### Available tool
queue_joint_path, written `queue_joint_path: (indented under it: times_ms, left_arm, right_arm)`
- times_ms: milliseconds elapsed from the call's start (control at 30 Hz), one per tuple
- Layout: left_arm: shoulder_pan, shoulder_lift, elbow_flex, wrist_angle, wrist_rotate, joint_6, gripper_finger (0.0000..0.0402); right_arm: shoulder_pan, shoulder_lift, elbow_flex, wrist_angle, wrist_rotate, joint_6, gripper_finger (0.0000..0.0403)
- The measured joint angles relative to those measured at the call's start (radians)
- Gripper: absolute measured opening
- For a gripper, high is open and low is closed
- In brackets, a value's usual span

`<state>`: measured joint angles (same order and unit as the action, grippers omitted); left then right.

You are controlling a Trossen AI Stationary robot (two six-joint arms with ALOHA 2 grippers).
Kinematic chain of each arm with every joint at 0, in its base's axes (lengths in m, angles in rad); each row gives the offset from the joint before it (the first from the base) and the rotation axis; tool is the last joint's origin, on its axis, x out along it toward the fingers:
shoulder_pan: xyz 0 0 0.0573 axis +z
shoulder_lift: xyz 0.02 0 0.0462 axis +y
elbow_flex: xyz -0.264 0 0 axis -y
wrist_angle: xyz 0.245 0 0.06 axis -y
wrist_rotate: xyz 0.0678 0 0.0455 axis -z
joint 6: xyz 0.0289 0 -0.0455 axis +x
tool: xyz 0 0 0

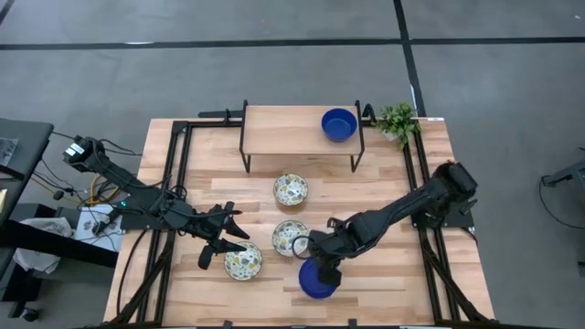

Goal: Pick & Place Mini bowls
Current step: Stack the blue bowl on the stacked blue bowls on the shelf

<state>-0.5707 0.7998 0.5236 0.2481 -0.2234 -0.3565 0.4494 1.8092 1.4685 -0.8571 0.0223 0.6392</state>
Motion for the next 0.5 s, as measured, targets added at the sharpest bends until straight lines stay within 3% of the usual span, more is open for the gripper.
queue_joint_path:
  times_ms: [267,500]
  left_arm:
    - [0.0,0.0,0.0,0.0,-0.007,-0.018,0.0154]
    - [0.0,0.0,0.0,0.0,-0.099,-0.026,0.0154]
  right_arm:
    - [-0.073,-0.175,0.0,-0.114,0.02,0.015,0.0]
    - [-0.213,-0.32,0.0,-0.173,0.064,0.016,0.0]
